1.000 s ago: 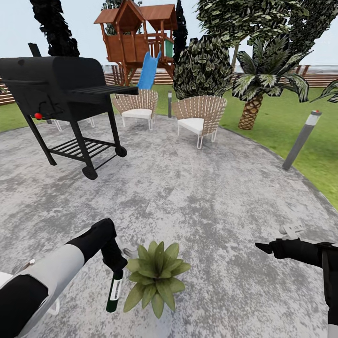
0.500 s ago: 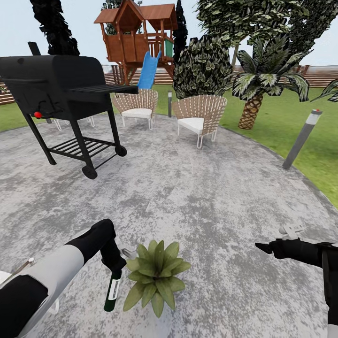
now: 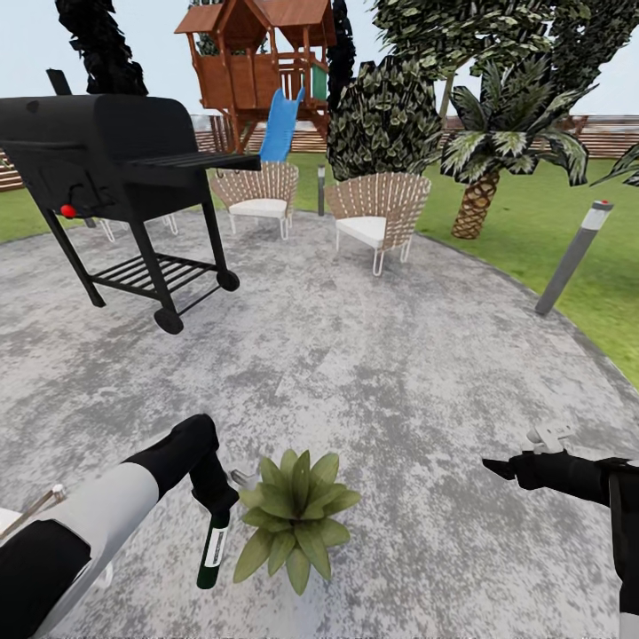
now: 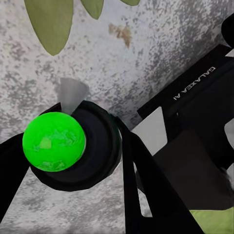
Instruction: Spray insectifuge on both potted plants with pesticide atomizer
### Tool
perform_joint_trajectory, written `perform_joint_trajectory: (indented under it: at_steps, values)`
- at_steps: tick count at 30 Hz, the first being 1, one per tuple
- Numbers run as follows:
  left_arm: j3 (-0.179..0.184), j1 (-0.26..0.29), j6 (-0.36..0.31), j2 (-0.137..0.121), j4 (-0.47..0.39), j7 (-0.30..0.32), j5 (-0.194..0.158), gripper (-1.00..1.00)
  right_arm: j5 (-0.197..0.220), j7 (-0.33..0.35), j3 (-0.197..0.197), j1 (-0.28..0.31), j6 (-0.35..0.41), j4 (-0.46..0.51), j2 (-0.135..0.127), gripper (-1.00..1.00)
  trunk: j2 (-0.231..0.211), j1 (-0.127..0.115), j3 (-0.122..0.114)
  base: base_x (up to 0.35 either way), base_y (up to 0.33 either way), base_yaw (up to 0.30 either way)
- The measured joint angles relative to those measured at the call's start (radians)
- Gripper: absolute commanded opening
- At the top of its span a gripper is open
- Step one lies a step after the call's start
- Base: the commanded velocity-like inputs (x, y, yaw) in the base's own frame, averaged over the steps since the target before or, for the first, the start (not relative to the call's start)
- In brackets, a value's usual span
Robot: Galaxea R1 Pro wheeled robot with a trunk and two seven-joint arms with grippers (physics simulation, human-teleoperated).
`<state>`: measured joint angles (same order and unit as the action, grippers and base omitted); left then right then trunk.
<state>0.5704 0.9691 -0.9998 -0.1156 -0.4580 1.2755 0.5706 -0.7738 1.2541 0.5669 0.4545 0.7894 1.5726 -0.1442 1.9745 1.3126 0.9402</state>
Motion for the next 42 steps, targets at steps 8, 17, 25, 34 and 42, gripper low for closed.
perform_joint_trajectory:
  at_steps: [8,17,25,34,42]
  values:
    - [-0.125,0.015,-0.002,0.001,0.000,0.002,-0.001,-1.00,-0.001,0.000,0.000,0.000,0.000,0.000,0.000,1.00,0.000,0.000,0.002,0.000,0.000,0.000]
    - [-0.126,0.015,-0.002,0.002,0.000,0.001,-0.001,-1.00,-0.001,0.000,0.000,0.000,0.000,0.000,0.000,1.00,0.000,0.000,0.002,0.000,0.000,0.000]
    - [-0.118,0.009,0.000,0.003,0.000,0.000,0.002,-1.00,-0.001,0.000,0.000,0.000,0.000,0.000,0.000,1.00,0.000,0.000,0.002,0.026,0.009,0.000]
    - [-0.114,0.005,0.000,0.005,0.001,-0.001,0.002,-1.00,-0.001,0.000,0.000,0.000,0.000,0.000,0.000,1.00,0.000,0.000,0.002,0.119,0.037,0.000]
    - [-0.112,0.002,0.000,0.004,0.002,-0.001,0.002,-1.00,-0.002,0.000,0.000,0.000,0.000,0.000,0.000,1.00,0.000,0.000,0.002,0.009,0.002,0.000]
